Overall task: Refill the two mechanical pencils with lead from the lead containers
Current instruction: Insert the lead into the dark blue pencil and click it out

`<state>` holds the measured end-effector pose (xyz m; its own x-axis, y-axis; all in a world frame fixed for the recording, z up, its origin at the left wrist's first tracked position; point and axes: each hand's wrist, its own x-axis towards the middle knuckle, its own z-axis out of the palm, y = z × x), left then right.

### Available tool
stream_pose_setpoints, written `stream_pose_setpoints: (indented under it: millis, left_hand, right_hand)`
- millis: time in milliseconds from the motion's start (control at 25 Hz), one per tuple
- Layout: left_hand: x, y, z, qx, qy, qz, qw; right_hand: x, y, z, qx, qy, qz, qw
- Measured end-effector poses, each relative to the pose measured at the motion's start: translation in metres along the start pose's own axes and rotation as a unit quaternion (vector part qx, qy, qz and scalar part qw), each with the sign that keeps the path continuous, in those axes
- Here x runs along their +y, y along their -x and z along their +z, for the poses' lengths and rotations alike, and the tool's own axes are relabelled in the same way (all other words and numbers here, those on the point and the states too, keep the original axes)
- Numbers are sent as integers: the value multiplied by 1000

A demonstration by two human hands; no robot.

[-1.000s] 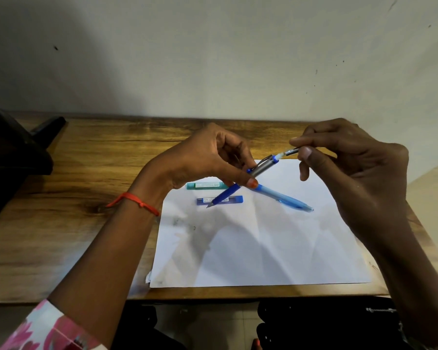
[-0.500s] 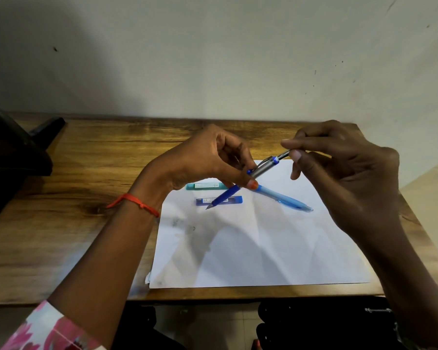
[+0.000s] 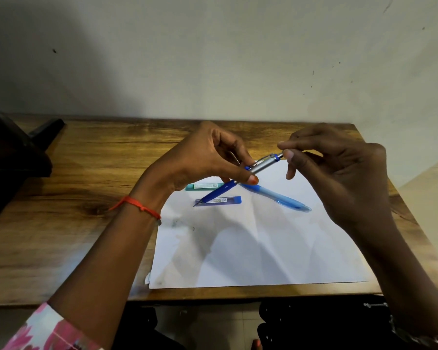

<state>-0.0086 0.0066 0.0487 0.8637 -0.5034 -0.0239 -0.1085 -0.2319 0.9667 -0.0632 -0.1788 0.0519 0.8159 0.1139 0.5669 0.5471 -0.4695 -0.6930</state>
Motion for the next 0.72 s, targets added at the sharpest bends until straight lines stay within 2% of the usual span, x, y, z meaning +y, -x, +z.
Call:
stream_pose_setpoints:
  millis: [240, 360, 440, 600, 680, 720]
  left_hand:
    - [-1, 0, 0, 16, 2, 3, 1000]
    - [0, 0, 3, 12, 15, 0, 1000]
    - [2, -1, 6, 7, 31, -5, 999]
    - [4, -3, 12, -3, 52, -11, 999]
    - [4, -3, 10, 0, 82, -26, 996]
    - [4, -3, 9, -4, 90, -35, 995]
  right_hand:
    - [0, -2, 2, -20, -42, 28, 999]
    - [1, -2, 3, 6, -120, 88, 989]
    - [4, -2, 6, 21, -198, 150, 968]
    - [5, -4, 22, -10, -250, 224, 942]
    - [4, -11, 28, 26, -334, 272, 902]
    - [6, -15, 29, 49, -395, 300, 867]
